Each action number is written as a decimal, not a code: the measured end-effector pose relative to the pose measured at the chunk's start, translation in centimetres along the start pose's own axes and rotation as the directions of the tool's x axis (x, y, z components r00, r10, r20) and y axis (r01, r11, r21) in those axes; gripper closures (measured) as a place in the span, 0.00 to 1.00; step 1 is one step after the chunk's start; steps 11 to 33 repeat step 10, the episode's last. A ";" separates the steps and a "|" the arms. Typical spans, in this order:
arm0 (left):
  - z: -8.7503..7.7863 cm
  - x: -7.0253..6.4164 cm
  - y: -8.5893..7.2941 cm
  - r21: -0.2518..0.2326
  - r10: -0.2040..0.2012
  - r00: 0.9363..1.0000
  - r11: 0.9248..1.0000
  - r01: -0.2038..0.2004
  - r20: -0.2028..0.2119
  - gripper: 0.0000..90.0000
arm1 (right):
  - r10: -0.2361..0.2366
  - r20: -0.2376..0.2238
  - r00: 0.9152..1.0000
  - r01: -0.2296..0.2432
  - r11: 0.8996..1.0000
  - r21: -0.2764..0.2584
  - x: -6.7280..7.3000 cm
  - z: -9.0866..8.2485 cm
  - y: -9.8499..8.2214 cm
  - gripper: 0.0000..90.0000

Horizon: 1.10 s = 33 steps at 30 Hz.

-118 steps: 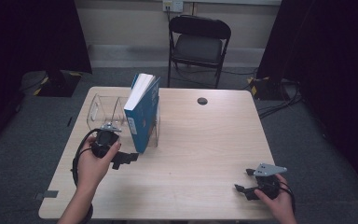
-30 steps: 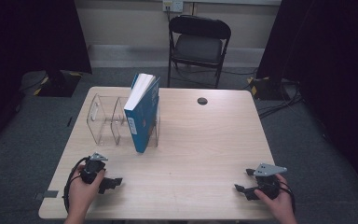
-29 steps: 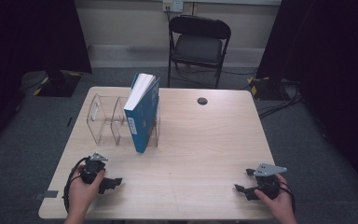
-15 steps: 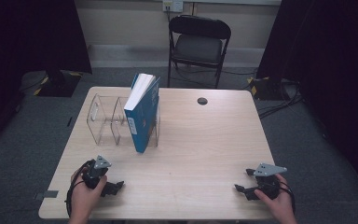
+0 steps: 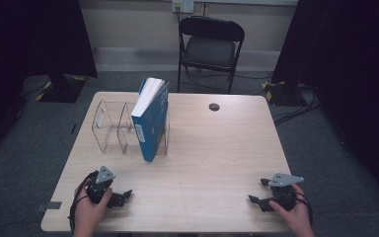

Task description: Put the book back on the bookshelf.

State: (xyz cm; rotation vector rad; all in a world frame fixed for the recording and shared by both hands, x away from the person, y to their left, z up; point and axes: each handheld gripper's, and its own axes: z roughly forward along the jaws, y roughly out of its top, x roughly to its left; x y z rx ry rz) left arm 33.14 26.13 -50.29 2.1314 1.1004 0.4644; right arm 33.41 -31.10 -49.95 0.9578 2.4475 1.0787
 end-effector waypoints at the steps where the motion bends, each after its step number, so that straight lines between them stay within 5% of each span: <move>1: 0.0 0.0 0.0 0.001 0.000 1.000 1.000 0.000 0.000 0.00 | 0.000 0.000 1.000 0.000 1.000 0.000 0.0 0.0 0.0 0.19; 33: -0.1 -0.2 -0.1 0.001 -0.013 1.000 1.000 0.013 -0.007 0.00 | 0.001 0.000 1.000 -0.001 1.000 0.000 0.0 0.0 0.0 0.19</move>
